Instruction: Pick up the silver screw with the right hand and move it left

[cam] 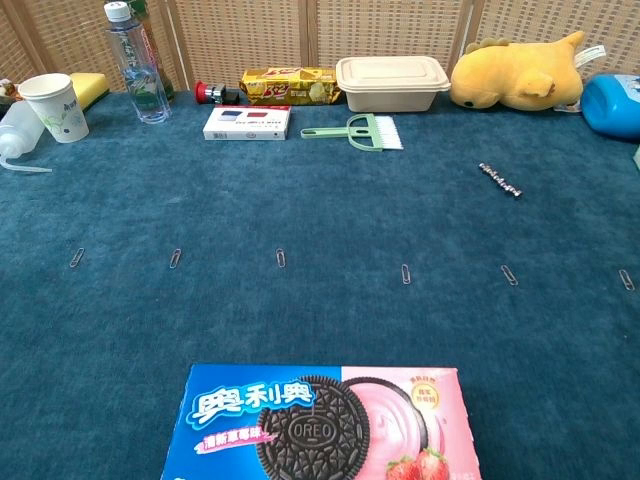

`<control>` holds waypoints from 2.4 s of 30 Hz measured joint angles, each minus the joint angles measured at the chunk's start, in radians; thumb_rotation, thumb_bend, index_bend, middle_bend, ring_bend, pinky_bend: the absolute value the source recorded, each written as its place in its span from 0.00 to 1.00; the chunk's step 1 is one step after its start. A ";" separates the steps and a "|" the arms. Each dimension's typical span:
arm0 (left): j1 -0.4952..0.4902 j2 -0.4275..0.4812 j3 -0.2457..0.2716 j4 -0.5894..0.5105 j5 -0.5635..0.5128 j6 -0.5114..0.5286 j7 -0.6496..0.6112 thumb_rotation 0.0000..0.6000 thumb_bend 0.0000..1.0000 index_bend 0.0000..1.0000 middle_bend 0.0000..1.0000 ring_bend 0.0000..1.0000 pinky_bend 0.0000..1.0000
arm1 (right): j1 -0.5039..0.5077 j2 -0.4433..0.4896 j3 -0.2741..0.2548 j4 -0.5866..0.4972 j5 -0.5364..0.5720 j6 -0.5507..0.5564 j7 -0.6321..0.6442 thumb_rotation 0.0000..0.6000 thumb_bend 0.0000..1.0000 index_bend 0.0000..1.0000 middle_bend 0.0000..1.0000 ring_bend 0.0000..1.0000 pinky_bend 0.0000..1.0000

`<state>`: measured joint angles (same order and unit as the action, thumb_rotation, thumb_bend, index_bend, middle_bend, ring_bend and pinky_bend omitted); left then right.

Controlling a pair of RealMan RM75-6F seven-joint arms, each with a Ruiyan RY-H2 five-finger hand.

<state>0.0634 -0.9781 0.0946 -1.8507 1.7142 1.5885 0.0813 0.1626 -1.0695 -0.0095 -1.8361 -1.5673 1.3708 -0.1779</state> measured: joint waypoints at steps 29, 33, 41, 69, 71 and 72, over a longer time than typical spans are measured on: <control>-0.094 -0.014 -0.033 -0.073 -0.060 -0.151 0.075 0.72 0.20 0.05 0.12 0.08 0.03 | 0.474 -0.059 0.161 0.021 0.510 -0.571 -0.337 0.15 0.25 0.03 0.00 0.00 0.08; -0.110 -0.021 -0.042 -0.081 -0.073 -0.169 0.085 0.72 0.20 0.05 0.12 0.08 0.03 | 0.555 -0.116 0.144 0.087 0.643 -0.598 -0.461 0.15 0.25 0.05 0.00 0.00 0.08; -0.125 -0.025 -0.047 -0.084 -0.091 -0.187 0.090 0.72 0.20 0.05 0.12 0.09 0.03 | 0.650 -0.208 0.091 0.183 0.785 -0.568 -0.602 0.15 0.25 0.14 0.00 0.00 0.08; -0.128 -0.021 -0.034 -0.076 -0.094 -0.180 0.065 0.72 0.20 0.05 0.12 0.08 0.03 | 0.729 -0.312 0.023 0.323 0.872 -0.512 -0.666 0.15 0.25 0.24 0.00 0.00 0.09; -0.127 -0.022 -0.034 -0.074 -0.095 -0.177 0.066 0.72 0.20 0.05 0.12 0.09 0.03 | 0.733 -0.317 0.020 0.330 0.877 -0.512 -0.669 0.15 0.25 0.24 0.00 0.00 0.09; -0.127 -0.022 -0.033 -0.073 -0.095 -0.176 0.066 0.71 0.20 0.05 0.12 0.09 0.03 | 0.735 -0.319 0.019 0.333 0.881 -0.513 -0.670 0.15 0.25 0.24 0.00 0.00 0.09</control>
<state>-0.0633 -1.0002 0.0612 -1.9240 1.6189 1.4129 0.1476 0.8974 -1.3881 0.0092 -1.5036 -0.6865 0.8582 -0.8475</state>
